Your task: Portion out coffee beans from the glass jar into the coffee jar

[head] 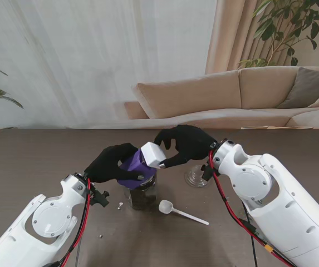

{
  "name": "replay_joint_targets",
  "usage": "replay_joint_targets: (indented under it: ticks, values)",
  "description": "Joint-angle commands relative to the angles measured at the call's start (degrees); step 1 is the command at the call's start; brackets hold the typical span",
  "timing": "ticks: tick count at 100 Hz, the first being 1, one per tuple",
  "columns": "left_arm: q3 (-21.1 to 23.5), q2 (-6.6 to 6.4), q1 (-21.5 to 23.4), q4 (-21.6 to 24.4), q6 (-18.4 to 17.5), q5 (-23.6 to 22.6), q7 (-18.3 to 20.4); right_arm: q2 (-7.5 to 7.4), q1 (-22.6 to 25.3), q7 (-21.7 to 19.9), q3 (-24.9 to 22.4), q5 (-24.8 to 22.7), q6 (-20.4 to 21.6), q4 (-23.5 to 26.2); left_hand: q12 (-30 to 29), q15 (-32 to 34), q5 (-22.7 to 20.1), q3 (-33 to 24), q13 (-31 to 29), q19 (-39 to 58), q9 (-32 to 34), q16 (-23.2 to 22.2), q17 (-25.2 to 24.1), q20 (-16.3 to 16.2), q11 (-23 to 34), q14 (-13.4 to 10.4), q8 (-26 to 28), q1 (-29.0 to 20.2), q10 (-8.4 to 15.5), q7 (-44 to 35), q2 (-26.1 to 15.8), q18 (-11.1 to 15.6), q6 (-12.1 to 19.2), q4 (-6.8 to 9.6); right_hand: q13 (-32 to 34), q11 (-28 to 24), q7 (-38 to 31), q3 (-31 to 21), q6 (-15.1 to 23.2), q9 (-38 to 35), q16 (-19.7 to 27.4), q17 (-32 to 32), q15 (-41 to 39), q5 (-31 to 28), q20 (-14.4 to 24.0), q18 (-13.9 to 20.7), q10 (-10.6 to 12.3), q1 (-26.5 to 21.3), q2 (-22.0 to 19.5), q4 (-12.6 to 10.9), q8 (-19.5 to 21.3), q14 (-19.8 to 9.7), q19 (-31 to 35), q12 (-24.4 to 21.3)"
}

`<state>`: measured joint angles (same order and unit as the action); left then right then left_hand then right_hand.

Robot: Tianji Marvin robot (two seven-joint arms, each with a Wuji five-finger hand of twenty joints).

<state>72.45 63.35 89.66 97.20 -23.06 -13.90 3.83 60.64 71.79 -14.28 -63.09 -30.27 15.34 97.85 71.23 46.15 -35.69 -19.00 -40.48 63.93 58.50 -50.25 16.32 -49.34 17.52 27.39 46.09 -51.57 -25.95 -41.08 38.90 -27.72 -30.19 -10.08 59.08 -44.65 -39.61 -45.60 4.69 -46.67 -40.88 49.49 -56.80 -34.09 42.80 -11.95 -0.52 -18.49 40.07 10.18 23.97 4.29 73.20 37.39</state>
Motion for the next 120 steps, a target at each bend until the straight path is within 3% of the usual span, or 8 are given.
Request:
replay_joint_targets:
  ticks: [1,33,60,75,81,89,100,120]
  values:
    - [0.0,0.23,0.0,0.4,0.1,0.1,0.9,0.26,0.6,-1.4,0.4,0.5,-0.5,0.8,1.5,-0.2,-5.4,-22.1,-1.8,2.6,4.4,-0.5,-1.2,-1.6,4.1,1.7,4.5,-10.1,4.7,-21.6,-7.9,3.9,2.4,3.2,1.5,0.4,-3.8,-18.1,5.8,-1.2,-0.6,-17.8,-0.7,-4.6,-0.4,-0.8,-0.8,0.6,-0.2,-0.5,3.2,0.3,2.8,1.2]
    - [-0.1,0.26,-0.1,0.2,0.0,0.0,0.8,0.45,1.1,-0.8,0.6,0.6,-1.5,1.3,1.5,-0.2,-5.3,-22.1,-1.8,2.6,4.4,-0.5,-1.2,-1.6,4.1,1.7,4.5,-10.0,4.7,-21.6,-7.9,3.8,2.4,3.19,1.8,0.6,-5.6,-17.8,2.2,-3.1,-0.8,-18.2,-1.1,-10.0,-0.3,-1.5,-1.2,3.3,-4.0,0.1,3.8,0.8,3.1,1.3]
    - [-0.3,0.3,-0.3,0.1,-0.1,0.1,0.7,0.94,2.8,2.7,0.7,-2.5,-2.4,2.6,1.5,-0.2,-5.3,-22.1,-1.8,2.6,4.4,-0.5,-1.2,-1.6,4.1,1.8,4.4,-10.0,4.7,-21.5,-7.9,3.8,2.5,3.19,2.1,0.5,-7.8,-17.2,-0.2,-4.1,-0.8,-18.3,-1.4,-11.9,-0.2,-2.1,-1.3,3.8,-0.2,-1.0,5.8,1.1,2.9,1.6]
    - [-0.3,0.33,-0.3,0.1,0.0,0.1,0.5,1.03,3.4,3.0,0.8,-3.1,-4.0,3.3,1.5,-0.2,-5.3,-22.1,-1.8,2.5,4.4,-0.5,-1.3,-1.6,4.1,1.8,4.5,-10.0,4.6,-21.6,-7.9,3.8,2.4,3.18,2.3,0.7,-9.5,-20.8,-4.8,-6.0,-0.6,-18.7,-1.2,-14.9,-0.1,-2.9,-1.8,3.2,0.6,-2.9,7.0,1.3,2.4,1.5]
    - [-0.3,0.34,-0.2,0.1,-0.1,0.0,0.5,0.96,3.5,2.6,0.8,-2.6,-4.4,3.5,1.5,-0.2,-5.3,-22.1,-1.7,2.5,4.4,-0.5,-1.3,-1.6,4.1,1.8,4.5,-10.1,4.7,-21.6,-7.9,3.8,2.5,3.19,2.5,1.0,-11.4,-22.4,-5.6,-7.9,-0.5,-19.0,-0.9,-16.5,0.1,-3.3,-2.5,2.4,2.1,-0.7,3.6,1.6,2.0,1.5]
    - [-0.3,0.36,-0.2,0.1,-0.1,0.0,0.4,0.91,3.6,2.2,0.7,-2.5,-4.4,3.6,1.5,-0.2,-5.4,-22.0,-1.7,2.5,4.4,-0.5,-1.3,-1.6,4.1,1.8,4.5,-10.1,4.6,-21.5,-7.9,3.8,2.4,3.19,2.4,1.5,-11.3,-22.0,-5.8,-8.1,-0.3,-19.1,-0.4,-16.8,0.2,-3.4,-2.5,3.4,1.3,-2.1,3.7,1.6,1.8,1.3]
    - [-0.3,0.37,-0.1,0.2,0.0,0.0,0.3,0.82,3.8,2.0,0.6,-2.9,-4.5,3.8,1.5,-0.2,-5.3,-22.1,-1.7,2.5,4.4,-0.5,-1.3,-1.6,4.1,1.8,4.5,-10.1,4.6,-21.5,-7.9,3.8,2.4,3.2,0.8,2.1,-9.2,-18.0,-5.9,-5.8,-0.3,-19.9,0.4,-14.7,0.2,-3.5,-2.4,5.9,0.8,-2.4,5.4,1.9,1.1,1.5]
    - [-0.2,0.36,0.0,0.3,0.1,0.0,0.3,0.76,4.2,1.7,0.0,-3.3,-5.3,4.3,1.5,-0.2,-5.3,-22.1,-1.7,2.6,4.4,-0.5,-1.3,-1.6,4.1,1.7,4.5,-10.1,4.6,-21.5,-7.9,3.9,2.4,3.19,-5.2,2.5,-2.5,-5.8,-9.1,2.5,2.7,-23.0,9.6,0.5,0.9,-4.5,-1.8,11.6,-4.9,-1.9,4.4,4.9,-1.7,0.9]
